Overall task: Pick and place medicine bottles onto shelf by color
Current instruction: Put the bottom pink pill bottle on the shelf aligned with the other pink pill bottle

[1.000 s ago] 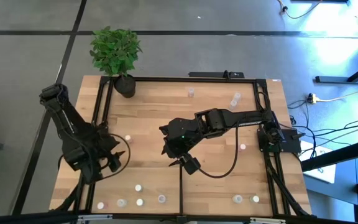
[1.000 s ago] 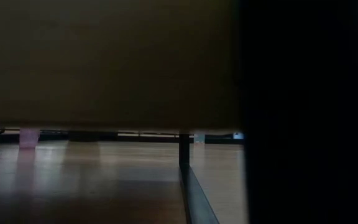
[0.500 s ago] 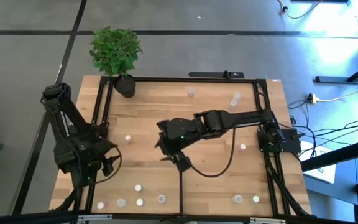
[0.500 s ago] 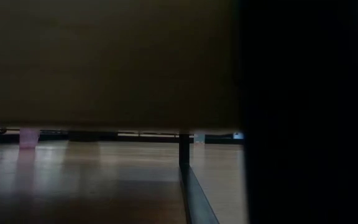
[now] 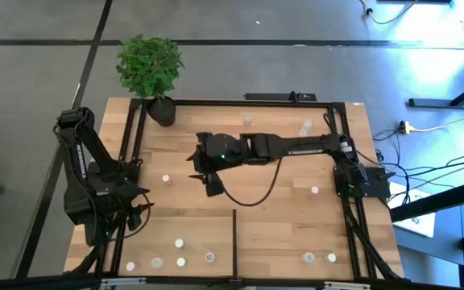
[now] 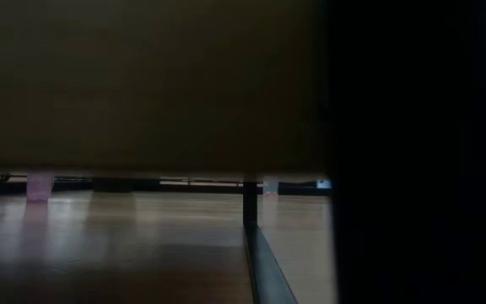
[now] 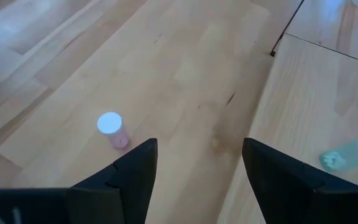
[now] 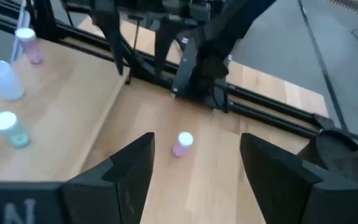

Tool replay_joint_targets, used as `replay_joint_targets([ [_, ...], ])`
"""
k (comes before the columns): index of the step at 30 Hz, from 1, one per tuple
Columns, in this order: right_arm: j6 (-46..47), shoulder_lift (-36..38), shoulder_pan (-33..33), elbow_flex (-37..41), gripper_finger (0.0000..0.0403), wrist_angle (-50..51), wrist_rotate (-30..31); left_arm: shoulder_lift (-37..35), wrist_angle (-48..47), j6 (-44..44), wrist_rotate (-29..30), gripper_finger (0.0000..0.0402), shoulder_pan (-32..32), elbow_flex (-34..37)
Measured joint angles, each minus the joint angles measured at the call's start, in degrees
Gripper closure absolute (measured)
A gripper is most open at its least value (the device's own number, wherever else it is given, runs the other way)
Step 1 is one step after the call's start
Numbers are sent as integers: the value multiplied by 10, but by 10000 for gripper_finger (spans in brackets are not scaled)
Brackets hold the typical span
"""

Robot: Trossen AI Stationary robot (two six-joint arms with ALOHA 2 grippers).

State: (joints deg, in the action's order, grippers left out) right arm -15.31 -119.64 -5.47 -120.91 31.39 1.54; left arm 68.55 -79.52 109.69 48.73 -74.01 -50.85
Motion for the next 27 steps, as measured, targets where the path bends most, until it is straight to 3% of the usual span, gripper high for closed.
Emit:
replay_joint_targets([
  [9, -2, -45, 41, 32, 163, -145, -89, 0, -27, 38, 3, 173, 0, 0],
  [13, -2, -77, 59, 32, 163, -192, -99, 0, -29, 42, 3, 175, 0, 0],
  [22, -13, -129, 84, 32, 163, -208, -167, 0, -47, 39, 2, 174, 0, 0],
  [27, -37, -141, 90, 32, 163, -204, -165, -51, -55, 23, -66, 174, 16, 0],
])
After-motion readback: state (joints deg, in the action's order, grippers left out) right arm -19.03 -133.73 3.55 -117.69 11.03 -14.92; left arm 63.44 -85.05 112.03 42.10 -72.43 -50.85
